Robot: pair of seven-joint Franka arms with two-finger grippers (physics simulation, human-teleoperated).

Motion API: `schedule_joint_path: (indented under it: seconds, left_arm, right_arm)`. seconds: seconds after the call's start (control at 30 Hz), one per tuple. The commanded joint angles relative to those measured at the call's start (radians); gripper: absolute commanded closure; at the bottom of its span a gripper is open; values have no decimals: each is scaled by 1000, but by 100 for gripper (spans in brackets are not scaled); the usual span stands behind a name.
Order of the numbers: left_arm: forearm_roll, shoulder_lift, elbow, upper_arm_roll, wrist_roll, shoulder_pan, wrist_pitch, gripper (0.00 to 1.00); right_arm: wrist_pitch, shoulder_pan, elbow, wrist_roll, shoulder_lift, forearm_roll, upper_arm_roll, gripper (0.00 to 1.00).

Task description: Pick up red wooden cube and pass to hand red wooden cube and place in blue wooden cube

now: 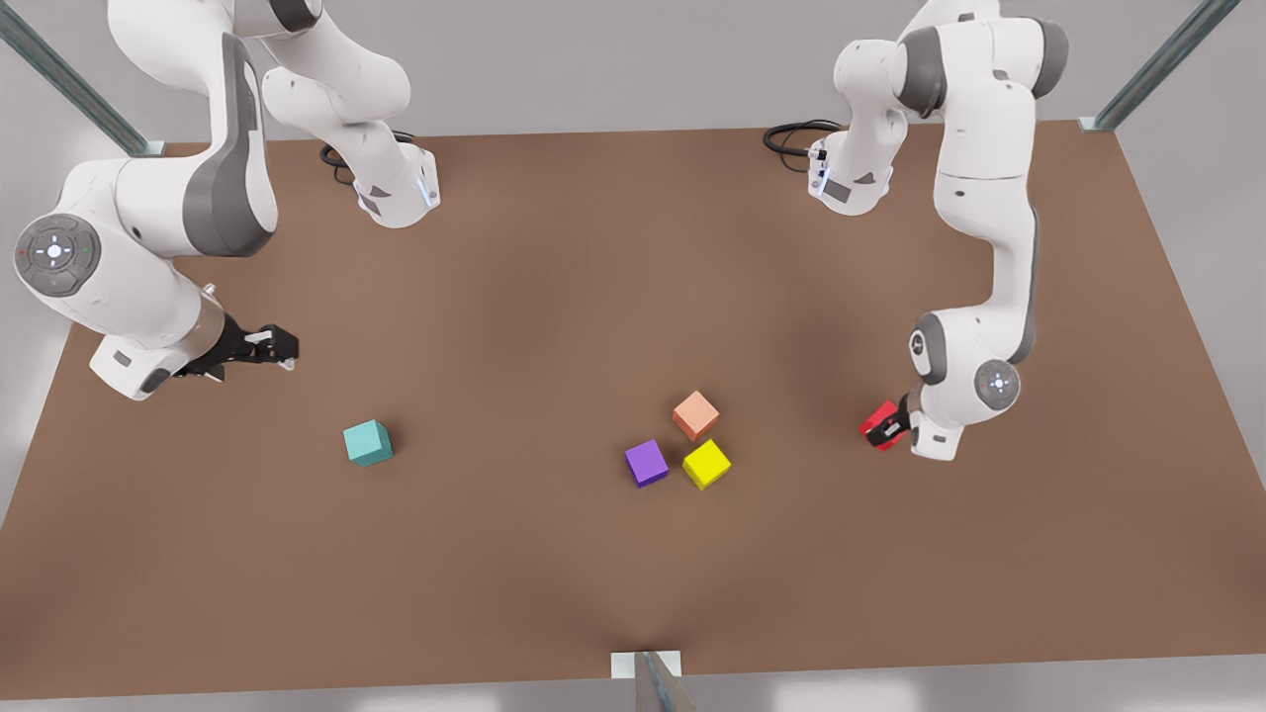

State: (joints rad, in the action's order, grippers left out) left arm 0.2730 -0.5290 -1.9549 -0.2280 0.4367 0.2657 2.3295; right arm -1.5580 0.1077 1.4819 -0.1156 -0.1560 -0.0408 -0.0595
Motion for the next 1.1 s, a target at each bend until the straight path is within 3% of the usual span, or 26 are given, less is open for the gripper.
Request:
schedule_joint_path:
  seconds: [0.0,0.33,0.4,0.43,0.53,0.63,0.73,0.8,0.87,0.97,1.07]
  left_arm:
    - [-2,-14,1,1,269,1,48,0]
    - [0,-52,1,2,274,-3,80,0]
    - [0,-52,2,6,297,-3,82,19]
    - [-2,-55,4,6,297,-3,83,34]
    - [-2,-54,22,25,306,-5,80,35]
    - [61,-62,266,79,307,-8,-272,34]
    - [327,-62,471,160,306,-31,-544,35]
    - [354,-115,593,328,306,-31,-550,35]
    - [503,-189,683,424,168,-46,-553,34]
    - [868,-258,683,430,-282,-77,-535,34]
    - [953,-370,734,515,-543,-88,-501,34]
  right_arm:
    - [-1,0,1,-4,1,1,0,0]
    - [-1,1,6,-4,1,-1,1,0]
    - [-2,1,8,-4,1,-1,1,0]
    - [-2,1,8,-4,1,-1,1,0]
    - [-2,1,9,-4,1,-2,1,0]
    - [-4,1,14,-6,1,-2,1,0]
    - [-4,3,14,-4,1,-2,1,0]
    - [-4,4,14,-6,1,-2,1,0]
    - [-5,7,15,-4,1,-2,1,0]
    - [-5,9,15,-4,1,-2,1,0]
    - [-5,9,15,-4,1,-2,1,0]
